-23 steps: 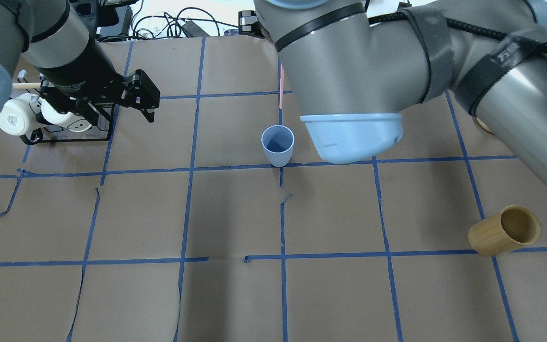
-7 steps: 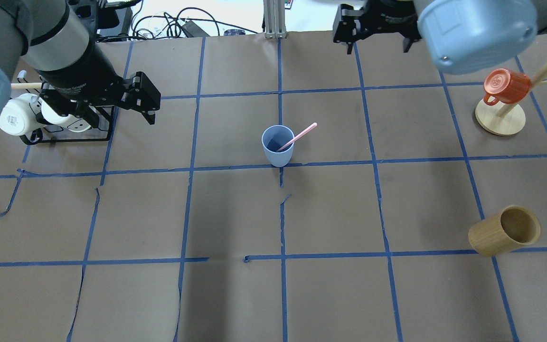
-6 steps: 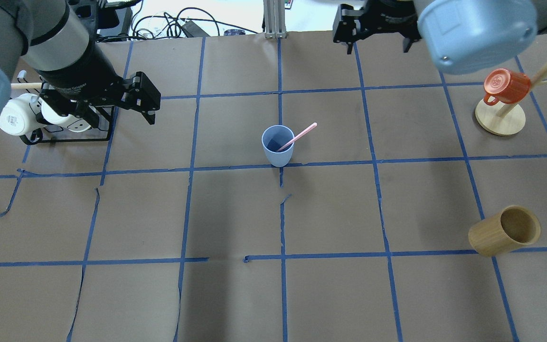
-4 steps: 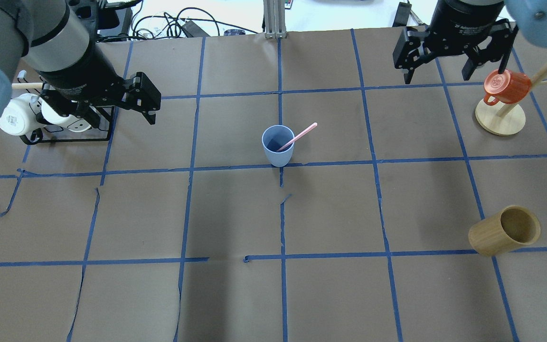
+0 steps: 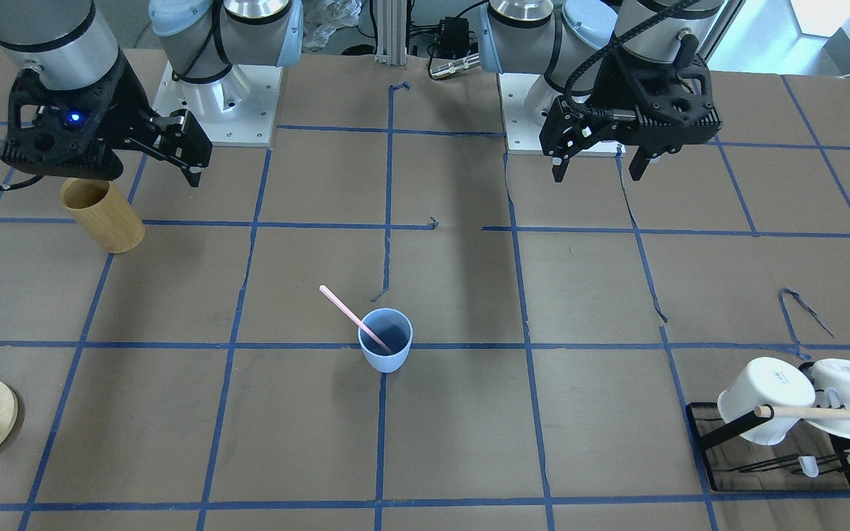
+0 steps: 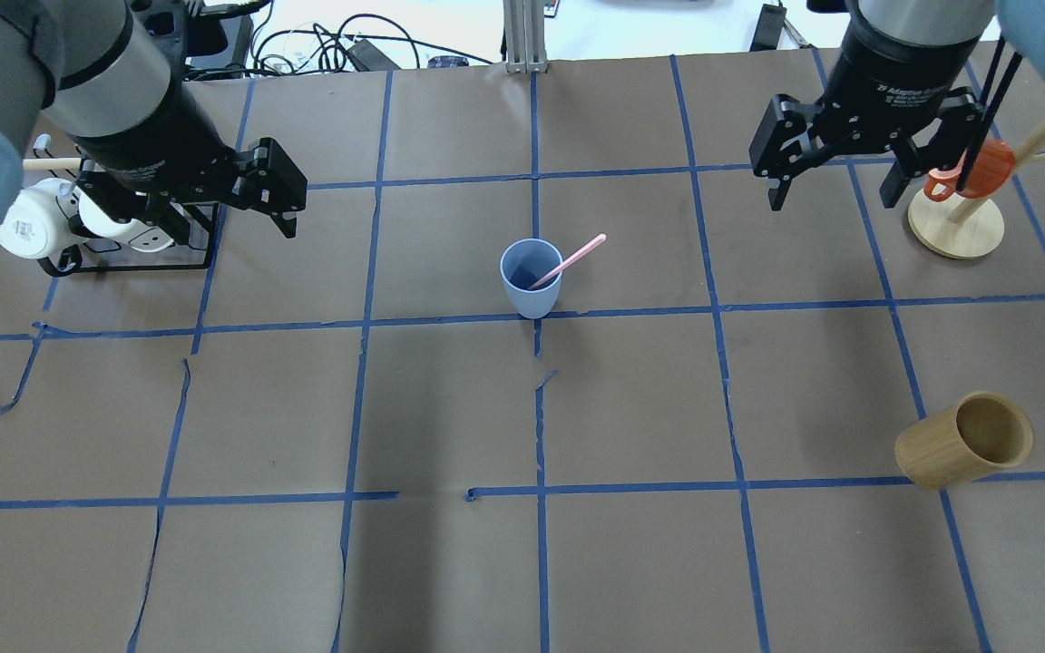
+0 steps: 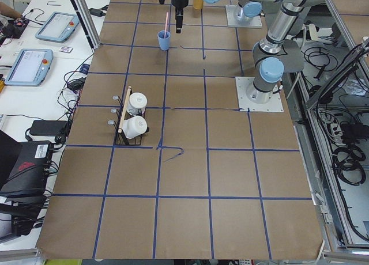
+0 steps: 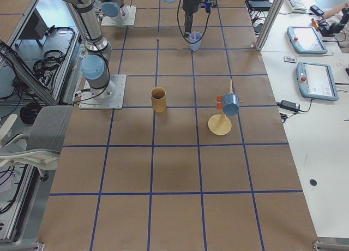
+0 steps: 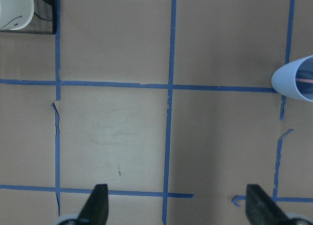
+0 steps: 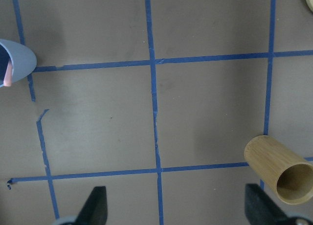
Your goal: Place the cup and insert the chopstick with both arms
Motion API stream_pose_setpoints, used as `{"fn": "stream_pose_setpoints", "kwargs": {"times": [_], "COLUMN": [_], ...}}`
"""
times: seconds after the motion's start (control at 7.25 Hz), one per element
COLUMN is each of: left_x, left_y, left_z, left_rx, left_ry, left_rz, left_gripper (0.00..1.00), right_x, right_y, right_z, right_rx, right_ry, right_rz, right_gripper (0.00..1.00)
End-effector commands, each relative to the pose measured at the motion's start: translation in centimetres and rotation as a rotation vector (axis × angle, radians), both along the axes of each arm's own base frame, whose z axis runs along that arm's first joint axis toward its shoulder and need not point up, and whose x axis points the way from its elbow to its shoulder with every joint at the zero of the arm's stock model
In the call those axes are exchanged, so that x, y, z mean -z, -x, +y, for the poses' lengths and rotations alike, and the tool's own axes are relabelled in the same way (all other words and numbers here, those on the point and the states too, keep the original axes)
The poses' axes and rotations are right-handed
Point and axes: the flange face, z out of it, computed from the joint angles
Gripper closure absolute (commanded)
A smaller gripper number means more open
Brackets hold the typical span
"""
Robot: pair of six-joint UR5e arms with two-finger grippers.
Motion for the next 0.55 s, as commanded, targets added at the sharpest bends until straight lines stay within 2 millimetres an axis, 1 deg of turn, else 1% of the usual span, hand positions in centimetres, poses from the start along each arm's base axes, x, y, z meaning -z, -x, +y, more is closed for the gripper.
{"fn": "stream_pose_setpoints", "kwargs": {"times": [0.0,0.41], "left_x": [0.0,0.0], "left_y": [-0.03,-0.06], "left_z": [0.0,-0.02], "left_rx": [0.0,0.0], "left_ry": [0.0,0.0], "left_rz": [-0.003,0.001], "left_gripper": [0.0,0.0], "right_x": [0.46,0.43], "right_y": [-0.45,-0.35], "right_z": [0.11,0.06], "right_rx": [-0.013,0.003], "right_ry": [-0.007,-0.004], "right_rz": [-0.015,-0.01], "right_gripper": [0.0,0.0]}}
